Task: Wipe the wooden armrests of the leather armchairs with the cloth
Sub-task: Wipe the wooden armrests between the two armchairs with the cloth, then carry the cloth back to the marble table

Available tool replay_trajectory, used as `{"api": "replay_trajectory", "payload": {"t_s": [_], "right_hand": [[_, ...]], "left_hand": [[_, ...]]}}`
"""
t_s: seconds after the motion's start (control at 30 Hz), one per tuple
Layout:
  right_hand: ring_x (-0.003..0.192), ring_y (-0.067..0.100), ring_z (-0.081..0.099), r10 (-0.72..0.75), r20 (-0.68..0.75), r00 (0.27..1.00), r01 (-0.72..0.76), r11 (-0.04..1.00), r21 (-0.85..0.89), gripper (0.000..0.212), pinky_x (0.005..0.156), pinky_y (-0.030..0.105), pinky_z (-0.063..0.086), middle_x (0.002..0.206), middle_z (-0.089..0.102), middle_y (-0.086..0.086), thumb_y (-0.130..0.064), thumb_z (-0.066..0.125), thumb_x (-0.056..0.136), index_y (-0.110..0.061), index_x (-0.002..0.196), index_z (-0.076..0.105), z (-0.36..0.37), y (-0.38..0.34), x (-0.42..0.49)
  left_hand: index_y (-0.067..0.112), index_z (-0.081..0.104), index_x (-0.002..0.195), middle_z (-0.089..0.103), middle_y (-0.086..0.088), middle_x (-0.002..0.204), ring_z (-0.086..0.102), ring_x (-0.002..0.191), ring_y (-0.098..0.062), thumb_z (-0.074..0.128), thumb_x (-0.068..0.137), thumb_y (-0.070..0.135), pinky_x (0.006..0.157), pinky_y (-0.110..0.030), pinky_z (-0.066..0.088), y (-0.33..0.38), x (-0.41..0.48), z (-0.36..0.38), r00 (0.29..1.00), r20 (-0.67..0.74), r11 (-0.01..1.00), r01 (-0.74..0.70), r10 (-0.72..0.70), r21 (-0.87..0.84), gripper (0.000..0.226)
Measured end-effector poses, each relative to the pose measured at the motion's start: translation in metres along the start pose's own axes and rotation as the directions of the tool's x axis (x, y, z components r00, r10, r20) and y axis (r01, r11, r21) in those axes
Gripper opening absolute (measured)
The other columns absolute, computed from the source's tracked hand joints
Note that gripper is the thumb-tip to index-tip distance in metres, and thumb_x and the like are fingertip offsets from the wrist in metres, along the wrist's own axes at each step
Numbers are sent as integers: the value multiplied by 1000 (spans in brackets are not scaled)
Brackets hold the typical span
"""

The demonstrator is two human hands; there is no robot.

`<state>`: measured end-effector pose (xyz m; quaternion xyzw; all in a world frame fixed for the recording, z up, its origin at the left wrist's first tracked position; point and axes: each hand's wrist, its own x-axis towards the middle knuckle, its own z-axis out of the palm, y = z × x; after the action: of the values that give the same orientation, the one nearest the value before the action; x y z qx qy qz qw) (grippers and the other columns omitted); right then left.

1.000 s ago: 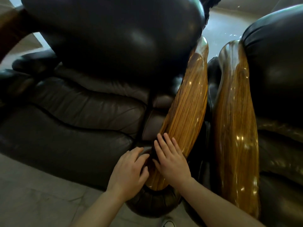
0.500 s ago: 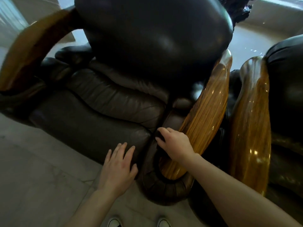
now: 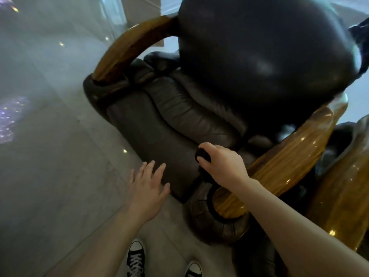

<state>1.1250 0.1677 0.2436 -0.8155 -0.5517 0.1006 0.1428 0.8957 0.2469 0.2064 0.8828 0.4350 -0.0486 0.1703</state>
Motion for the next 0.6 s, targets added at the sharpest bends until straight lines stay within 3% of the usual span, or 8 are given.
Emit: {"api": "replay_trajectory", "payload": {"t_s": [0.17,0.27,0.6], "right_hand": [[78,8,54,-75,69,995,74,997,10,43,58,26,46,104,65,-10,-54,53,96,-38,135,46,16,-32,11],[83,13,63,-132,77,988,129,991,34,43,61,30,50,102,67,-9,-54,55,94,-38,133,49,26,-58,12],[87,18,65,-324,196,926,318,946,62,35,70,38,56,100,67,-6,-49,60,93,-31,123,58,62,-201,-4]], "left_hand": [[31,17,152,24,-3,159,18,147,-24,25,95,56,118,-47,16,-22,-40,-12,995,9,995,101,-101,22,63],[29,21,152,28,-3,156,27,143,-22,9,85,60,114,-41,21,-42,-62,-18,986,-7,982,166,-166,86,74],[31,20,152,25,-5,159,23,146,-25,32,96,56,117,-46,19,-149,-147,-16,919,-66,921,389,-389,-17,63]]}}
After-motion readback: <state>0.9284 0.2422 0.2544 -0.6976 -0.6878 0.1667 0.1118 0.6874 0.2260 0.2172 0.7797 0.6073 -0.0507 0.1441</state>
